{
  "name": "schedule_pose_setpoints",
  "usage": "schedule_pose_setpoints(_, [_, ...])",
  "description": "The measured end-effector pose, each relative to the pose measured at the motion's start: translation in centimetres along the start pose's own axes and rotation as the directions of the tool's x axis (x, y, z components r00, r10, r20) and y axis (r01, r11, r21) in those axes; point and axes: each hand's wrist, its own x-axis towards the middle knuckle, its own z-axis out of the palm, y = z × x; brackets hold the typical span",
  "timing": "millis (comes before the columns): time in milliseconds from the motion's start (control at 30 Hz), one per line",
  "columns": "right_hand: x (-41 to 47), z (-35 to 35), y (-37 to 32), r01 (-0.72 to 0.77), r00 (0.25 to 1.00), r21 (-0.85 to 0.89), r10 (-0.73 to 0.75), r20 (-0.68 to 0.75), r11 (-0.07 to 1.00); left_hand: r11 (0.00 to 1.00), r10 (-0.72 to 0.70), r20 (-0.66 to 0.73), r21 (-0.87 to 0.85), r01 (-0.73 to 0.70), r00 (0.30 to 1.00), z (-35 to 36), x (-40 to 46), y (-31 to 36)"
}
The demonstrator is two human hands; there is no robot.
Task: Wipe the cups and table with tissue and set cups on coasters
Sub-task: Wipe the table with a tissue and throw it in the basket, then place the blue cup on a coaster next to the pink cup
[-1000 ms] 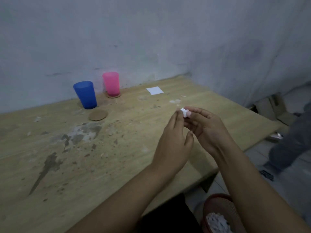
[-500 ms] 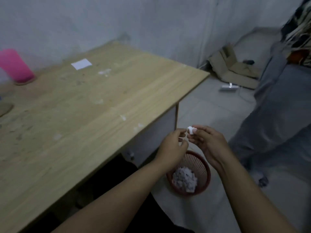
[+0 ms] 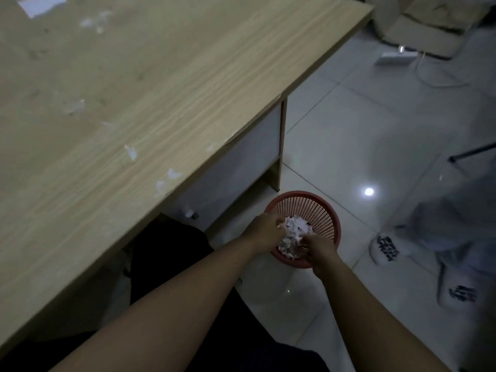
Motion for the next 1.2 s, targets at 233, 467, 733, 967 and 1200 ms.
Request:
schedule_pose_setpoints(233, [4.4, 0.2, 0.3, -0.029, 0.999, -0.085, 0.027, -0.032, 0.996, 0.996, -0.083, 0.072, -0.008, 0.083, 0.994, 0.8, 2.6, -1.6])
schedule_pose_setpoints(467, [5.1, 0.8, -0.7, 0.056, 0.998, -0.334, -0.048, 0.032, 0.941, 0.998, -0.058, 0.086, 0.008, 0.057, 0.995, 0.6, 2.9, -2.6])
schedule_pose_setpoints(733, [1.7, 2.5, -2.6, 0.284, 0.959, -0.583, -0.223, 0.175, 0.762, 1.000, -0.019, 0.036, 0.010, 0.019, 0.999, -0.7, 0.9, -2.3])
schedule_pose_setpoints(967, [-3.6, 4.0, -3.7, 0.503, 0.861, -0.755, -0.318, 0.396, 0.420, 0.992, 0.108, -0.029, 0.071, -0.106, 0.994, -4.1, -4.6, -0.7])
schedule_pose_setpoints(1200, [-12.1, 5.7, -5.3, 0.619, 0.752, -0.784, -0.253, 0.609, -0.045, 0.972, 0.199, -0.057, 0.141, -0.189, 0.978, -8.6, -12.7, 1.2])
